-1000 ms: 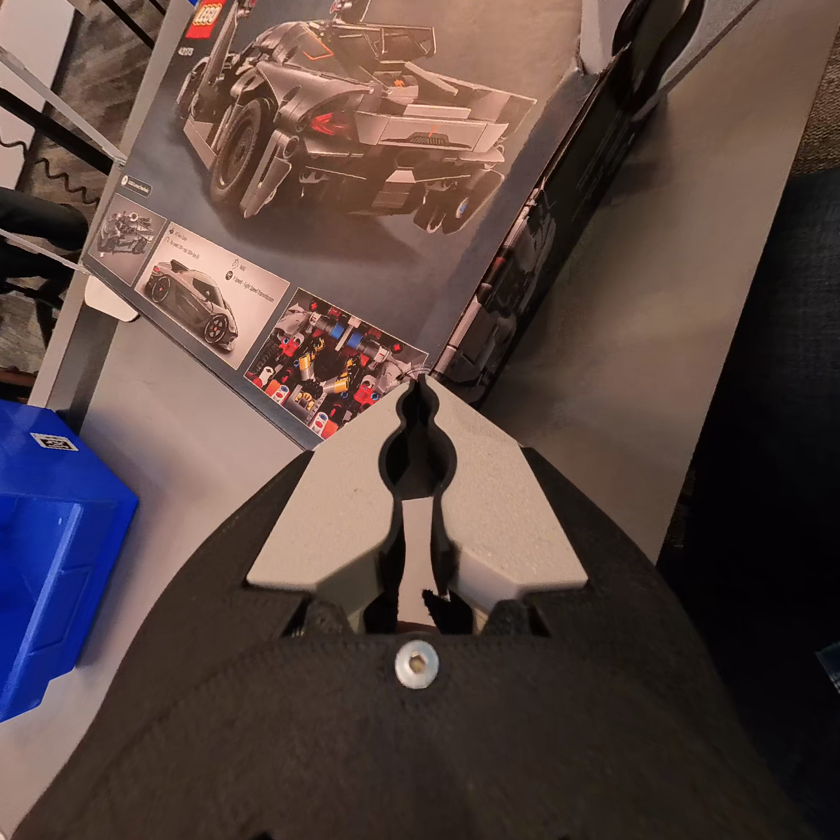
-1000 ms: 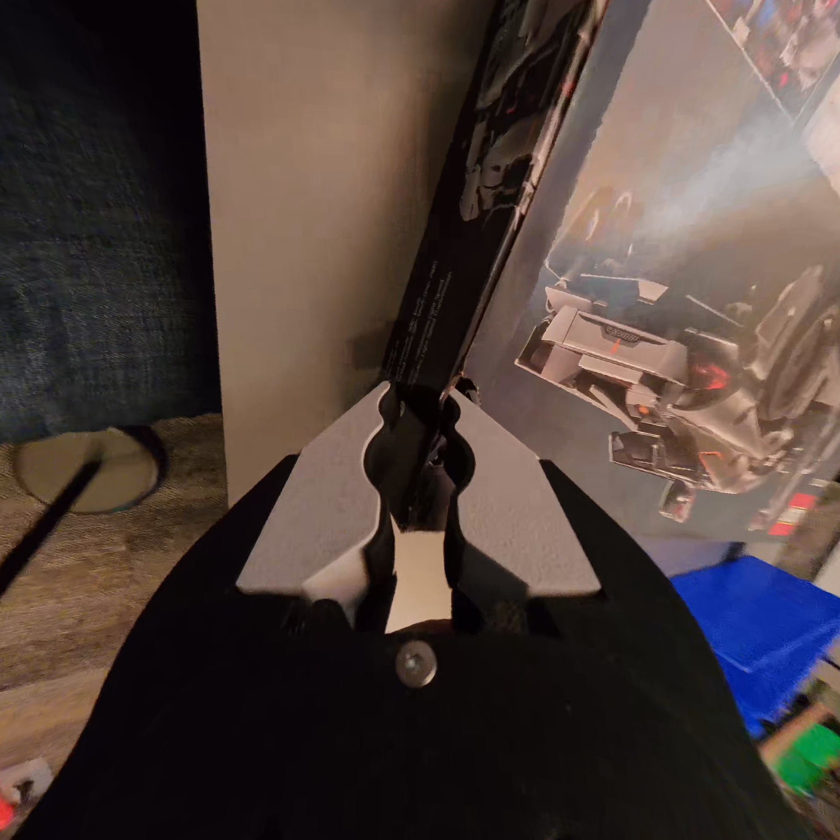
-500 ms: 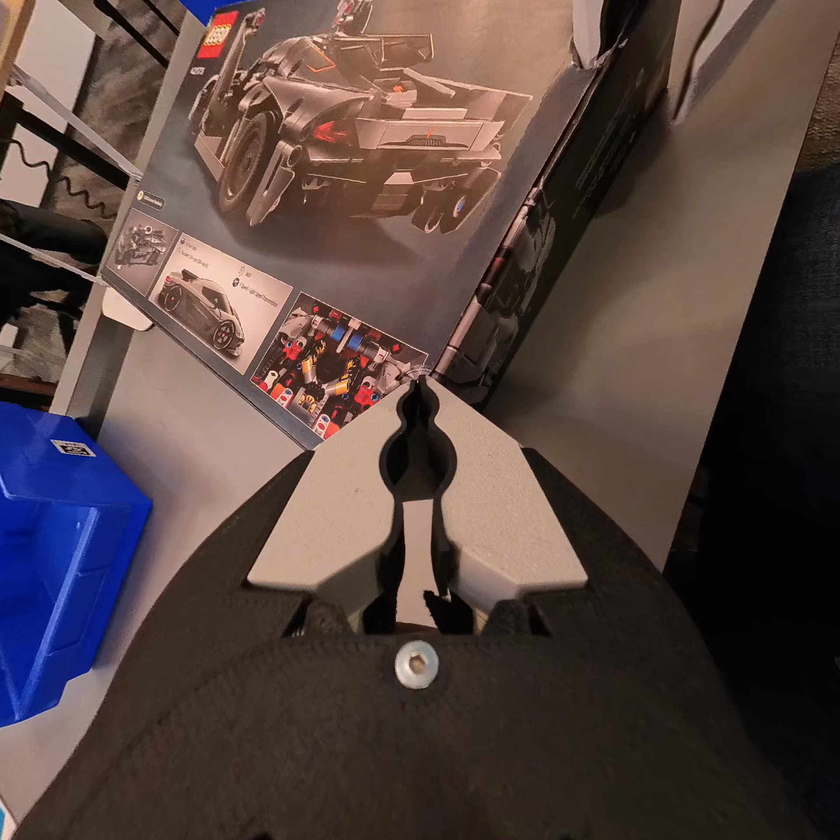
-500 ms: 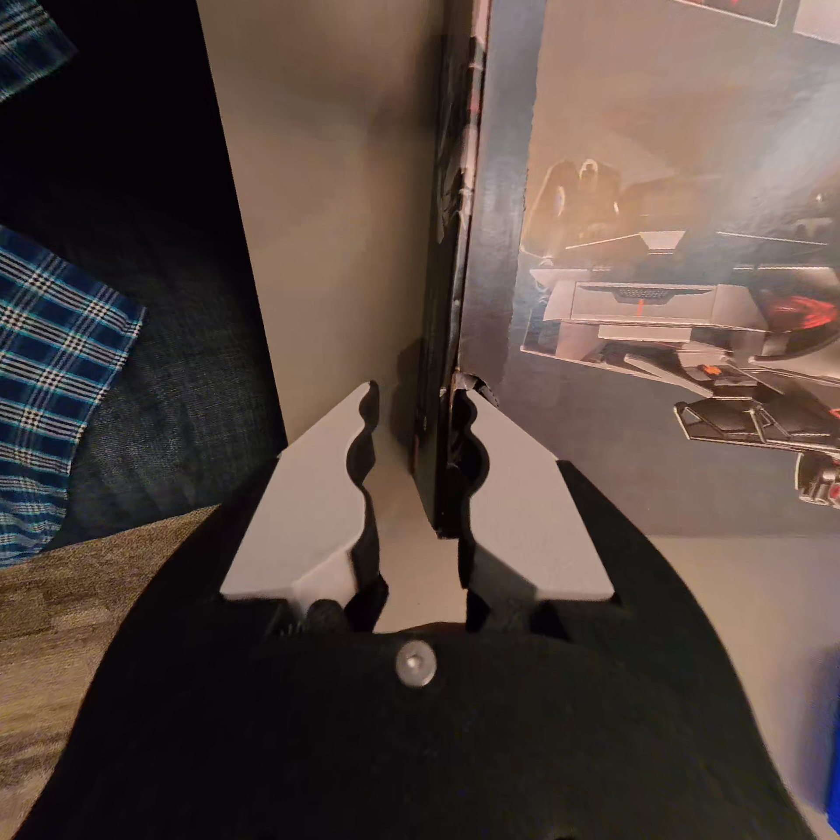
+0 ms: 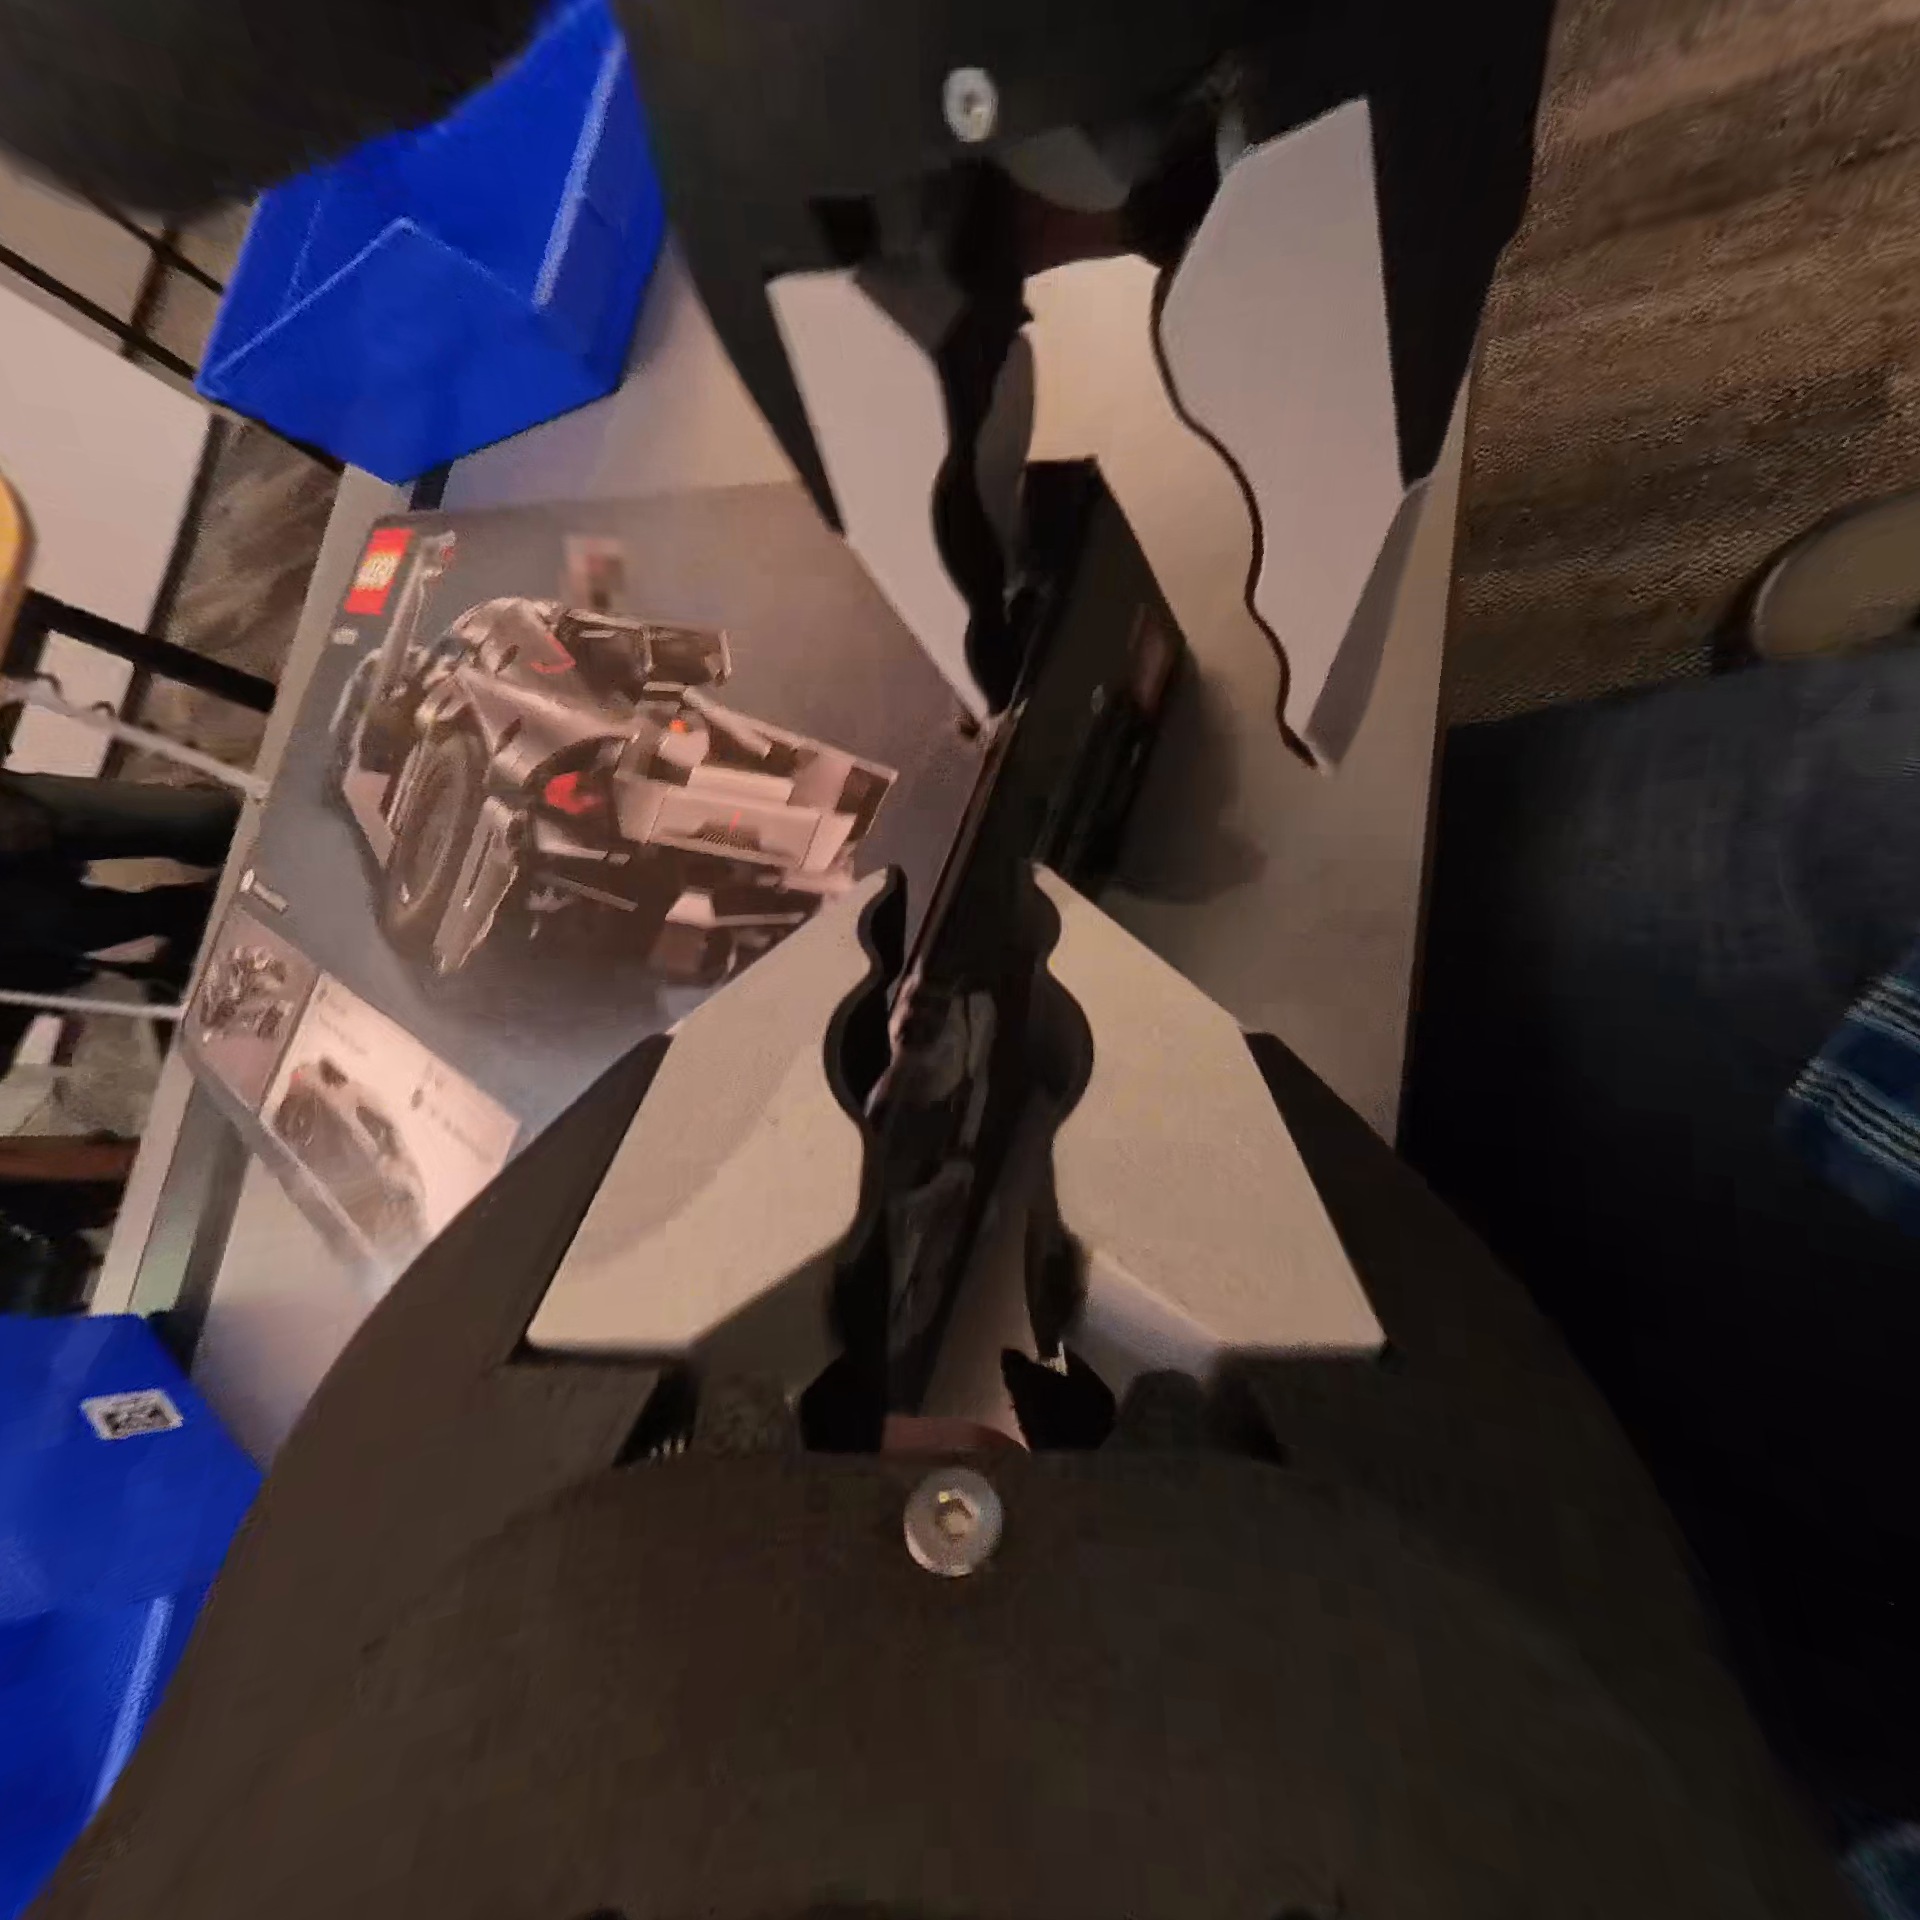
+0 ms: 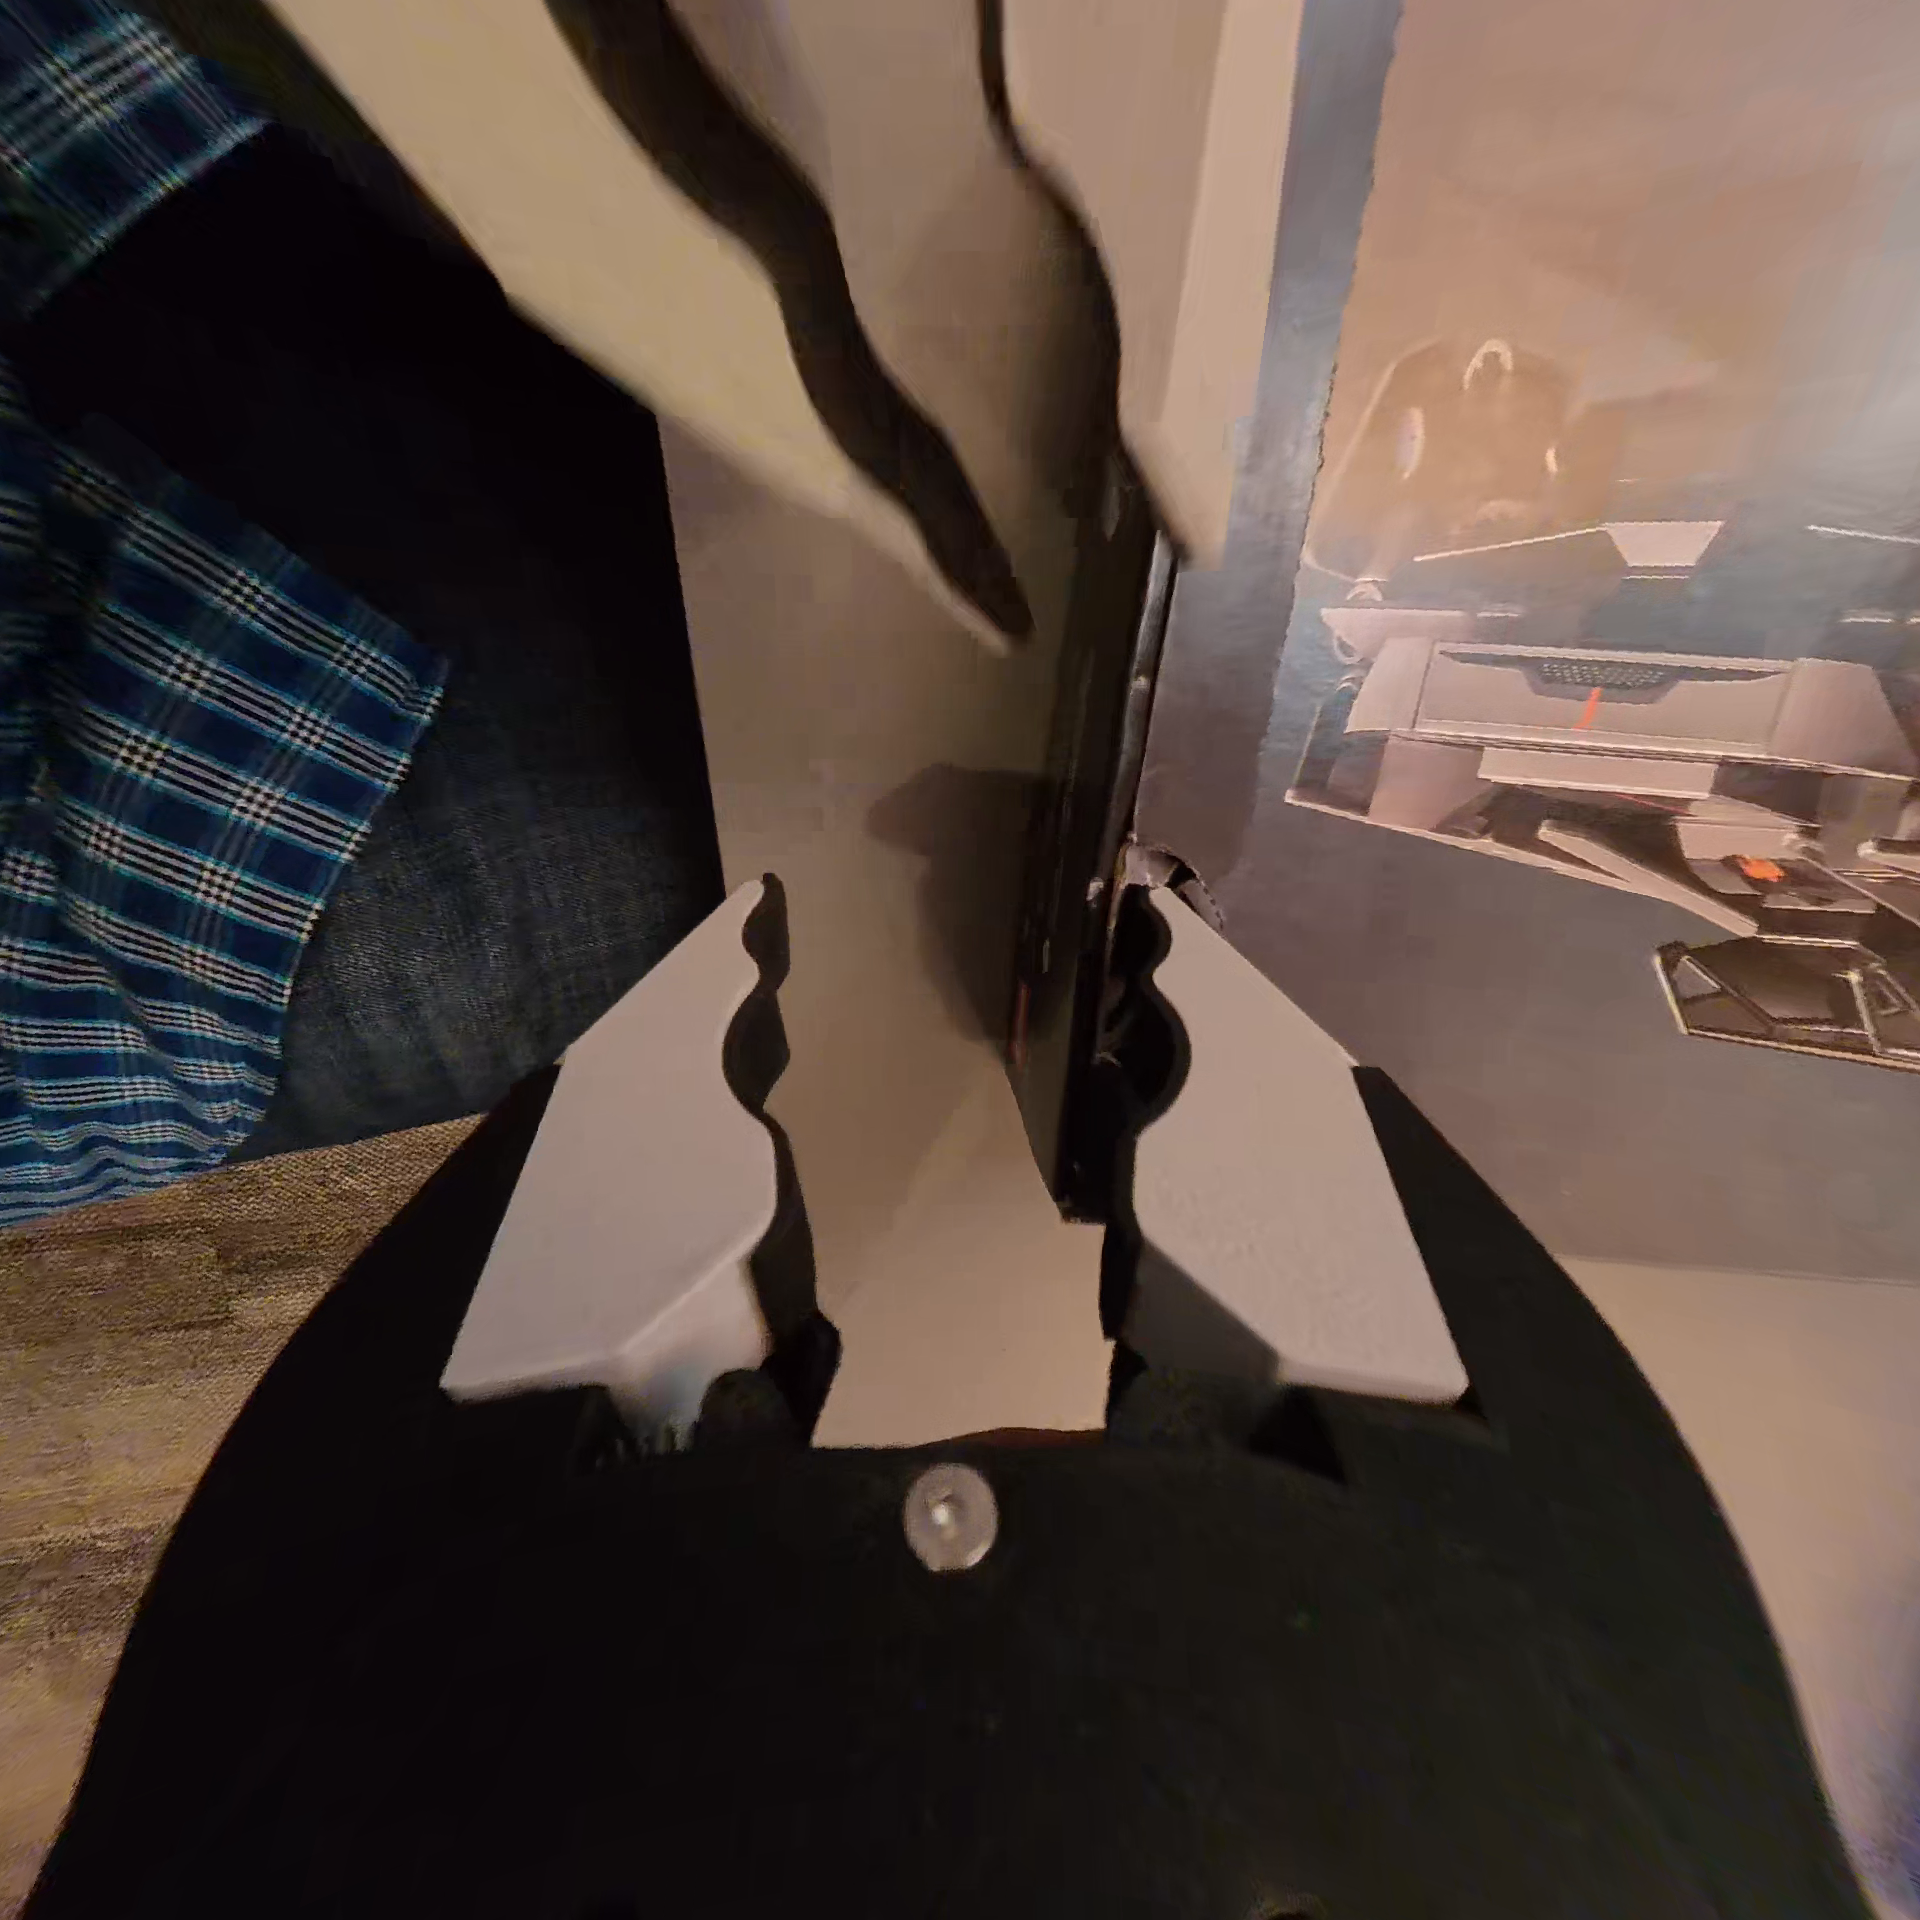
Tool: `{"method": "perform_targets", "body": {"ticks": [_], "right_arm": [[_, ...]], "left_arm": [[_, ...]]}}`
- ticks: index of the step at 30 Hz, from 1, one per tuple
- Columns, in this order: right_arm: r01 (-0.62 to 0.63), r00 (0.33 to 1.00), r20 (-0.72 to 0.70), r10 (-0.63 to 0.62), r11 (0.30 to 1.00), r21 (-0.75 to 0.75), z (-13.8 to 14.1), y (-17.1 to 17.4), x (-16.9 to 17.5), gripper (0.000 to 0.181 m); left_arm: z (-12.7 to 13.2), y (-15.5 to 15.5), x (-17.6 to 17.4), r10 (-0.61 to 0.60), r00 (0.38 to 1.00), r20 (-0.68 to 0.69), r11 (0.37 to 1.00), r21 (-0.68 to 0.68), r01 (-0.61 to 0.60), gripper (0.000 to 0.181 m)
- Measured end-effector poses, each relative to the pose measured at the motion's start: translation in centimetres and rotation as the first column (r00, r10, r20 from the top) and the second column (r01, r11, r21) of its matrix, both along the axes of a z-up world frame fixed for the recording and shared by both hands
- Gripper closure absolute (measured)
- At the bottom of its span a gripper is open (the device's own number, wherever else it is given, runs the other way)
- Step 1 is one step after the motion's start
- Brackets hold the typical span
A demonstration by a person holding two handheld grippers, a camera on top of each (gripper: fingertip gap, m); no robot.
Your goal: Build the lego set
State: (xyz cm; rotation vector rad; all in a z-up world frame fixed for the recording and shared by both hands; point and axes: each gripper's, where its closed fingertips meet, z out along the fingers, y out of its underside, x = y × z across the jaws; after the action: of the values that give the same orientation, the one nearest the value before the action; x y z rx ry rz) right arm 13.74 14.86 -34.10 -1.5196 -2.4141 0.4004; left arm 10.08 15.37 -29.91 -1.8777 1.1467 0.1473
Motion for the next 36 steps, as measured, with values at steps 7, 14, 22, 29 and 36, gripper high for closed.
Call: {"method": "perform_targets", "body": {"ticks": [7,14,22,29,36], "right_arm": [[-0.072,0.997,0.029,0.075,0.995,-0.076,0.0,-0.6,0.9,0.099],[-0.082,0.990,0.110,0.091,0.993,-0.079,0.1,-0.2,1.9,0.090],[0.030,0.999,0.018,-0.035,0.973,0.231,1.8,1.7,0.8,0.130],[0.086,0.987,-0.142,-0.073,0.992,0.092,3.1,2.2,1.4,0.139],[0.041,0.983,-0.169,-0.069,0.986,-0.162,3.5,3.0,1.3,0.150]], "left_arm": [[-1.4,0.8,2.0,-0.013,0.999,-0.046,0.999,0.043,0.015,0.166],[-1.4,1.5,2.2,0.016,0.993,-0.119,0.999,0.047,-0.011,0.173],[-1.2,1.8,2.2,0.044,0.989,-0.144,0.996,0.087,-0.032,0.181],[-1.1,1.6,2.5,0.034,0.992,-0.124,0.995,0.101,-0.021,0.181],[-1.6,1.9,3.7,0.026,0.992,-0.122,0.996,0.088,-0.015,0.181]]}}
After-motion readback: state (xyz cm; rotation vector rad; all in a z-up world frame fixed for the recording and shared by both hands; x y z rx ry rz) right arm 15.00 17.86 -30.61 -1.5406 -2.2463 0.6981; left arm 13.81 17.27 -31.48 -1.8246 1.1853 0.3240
